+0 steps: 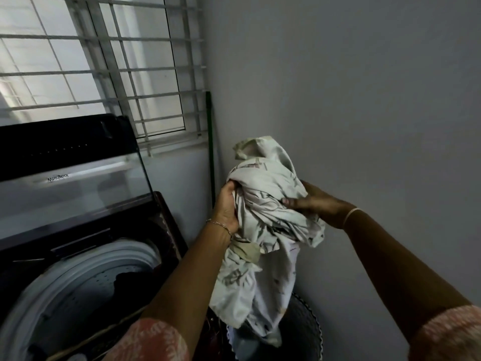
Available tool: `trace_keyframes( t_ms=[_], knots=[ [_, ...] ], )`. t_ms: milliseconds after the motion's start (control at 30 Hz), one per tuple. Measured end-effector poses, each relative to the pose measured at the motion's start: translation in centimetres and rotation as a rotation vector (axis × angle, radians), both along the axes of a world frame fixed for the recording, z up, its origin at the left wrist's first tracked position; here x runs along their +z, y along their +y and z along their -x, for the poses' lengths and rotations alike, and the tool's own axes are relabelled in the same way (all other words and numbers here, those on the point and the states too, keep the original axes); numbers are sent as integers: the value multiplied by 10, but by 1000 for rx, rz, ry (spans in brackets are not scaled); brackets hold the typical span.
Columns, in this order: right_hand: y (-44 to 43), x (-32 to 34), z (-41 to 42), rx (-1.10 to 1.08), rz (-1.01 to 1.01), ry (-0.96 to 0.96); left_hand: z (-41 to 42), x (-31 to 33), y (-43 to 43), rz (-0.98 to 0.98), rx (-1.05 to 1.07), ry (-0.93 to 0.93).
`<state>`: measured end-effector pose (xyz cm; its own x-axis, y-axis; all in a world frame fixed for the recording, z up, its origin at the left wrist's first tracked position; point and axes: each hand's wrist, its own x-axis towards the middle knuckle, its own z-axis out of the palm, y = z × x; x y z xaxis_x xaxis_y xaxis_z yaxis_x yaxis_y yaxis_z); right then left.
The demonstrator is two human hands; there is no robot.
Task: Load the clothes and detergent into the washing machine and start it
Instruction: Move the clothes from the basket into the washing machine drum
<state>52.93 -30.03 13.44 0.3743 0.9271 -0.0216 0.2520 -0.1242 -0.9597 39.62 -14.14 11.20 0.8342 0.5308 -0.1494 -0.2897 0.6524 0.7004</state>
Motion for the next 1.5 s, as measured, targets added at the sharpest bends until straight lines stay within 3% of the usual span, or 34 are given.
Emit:
trace_keyframes(
  t_ms=[100, 233, 433, 667, 800, 833, 933, 1067, 1167, 1233, 1333, 1500],
  knots=[
    [14, -7, 11, 66, 62, -147, -6, 10, -6, 10, 7, -63],
    [38, -30, 15, -185, 47, -330, -9, 19, -7, 19, -33, -97],
    [45, -26, 27, -522, -174, -204, -7, 34, 9, -81, -87, -73],
    [42, -15, 24, -768, -211, -189, 17, 9, 43, -746, -381, 578],
    [43, -3, 23, -832, -218, -242, 27, -11, 39, -1327, -521, 732],
    [44, 0, 23, -843, -222, -256, 28, -13, 33, -1385, -547, 741],
    [45, 7, 23, -868, -221, -269, 22, -33, 36, -1181, -425, 654],
    [39, 9, 16, -884, -224, -236, 4, -41, 40, -786, -14, 560],
    [33, 7, 12, -865, -216, -228, -7, -28, 38, -418, 116, 329],
    [30, 6, 10, -837, -206, -244, -11, -19, 33, -286, 151, 165],
    [25, 1, 10, -819, -200, -274, -16, -20, 19, -350, 123, 49],
    [29, -7, 10, -848, -196, -209, -27, -42, -15, -808, 34, 273]
  ],
)
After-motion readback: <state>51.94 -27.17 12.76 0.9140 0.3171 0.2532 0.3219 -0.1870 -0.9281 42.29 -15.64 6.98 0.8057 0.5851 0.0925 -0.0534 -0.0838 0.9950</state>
